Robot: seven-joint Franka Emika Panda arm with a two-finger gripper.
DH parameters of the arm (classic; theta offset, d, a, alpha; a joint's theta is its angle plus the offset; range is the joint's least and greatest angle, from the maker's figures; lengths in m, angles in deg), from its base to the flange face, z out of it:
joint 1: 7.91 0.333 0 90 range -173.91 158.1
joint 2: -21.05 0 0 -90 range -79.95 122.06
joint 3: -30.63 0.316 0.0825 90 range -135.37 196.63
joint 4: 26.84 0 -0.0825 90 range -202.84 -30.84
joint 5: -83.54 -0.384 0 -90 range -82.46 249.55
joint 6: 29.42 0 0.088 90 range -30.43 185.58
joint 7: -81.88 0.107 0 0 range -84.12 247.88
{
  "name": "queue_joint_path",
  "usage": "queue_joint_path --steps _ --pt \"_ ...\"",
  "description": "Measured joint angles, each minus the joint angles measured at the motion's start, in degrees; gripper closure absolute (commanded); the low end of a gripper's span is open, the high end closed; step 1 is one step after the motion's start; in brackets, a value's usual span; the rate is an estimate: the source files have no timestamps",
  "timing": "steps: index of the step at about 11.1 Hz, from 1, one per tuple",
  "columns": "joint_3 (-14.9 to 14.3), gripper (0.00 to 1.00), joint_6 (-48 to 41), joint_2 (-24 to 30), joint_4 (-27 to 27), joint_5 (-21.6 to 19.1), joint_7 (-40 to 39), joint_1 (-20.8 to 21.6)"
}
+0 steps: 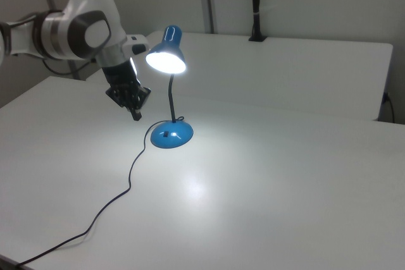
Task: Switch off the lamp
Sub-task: 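Move the gripper down toward the switch on the blue lamp base, then press the switch on the lamp base with the gripper fingertips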
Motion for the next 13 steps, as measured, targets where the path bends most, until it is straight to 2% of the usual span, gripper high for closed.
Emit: queue_joint_path --steps 5,10,13 --pt "0.3 1.00 21.3 -8.7 -5.4 0.0 0.0 0.0" --pt "0.3 1.00 35.7 -14.2 -5.7 0.0 0.0 0.0" --pt "0.5 1.00 41.1 -16.7 -5.7 0.0 0.0 0.0"
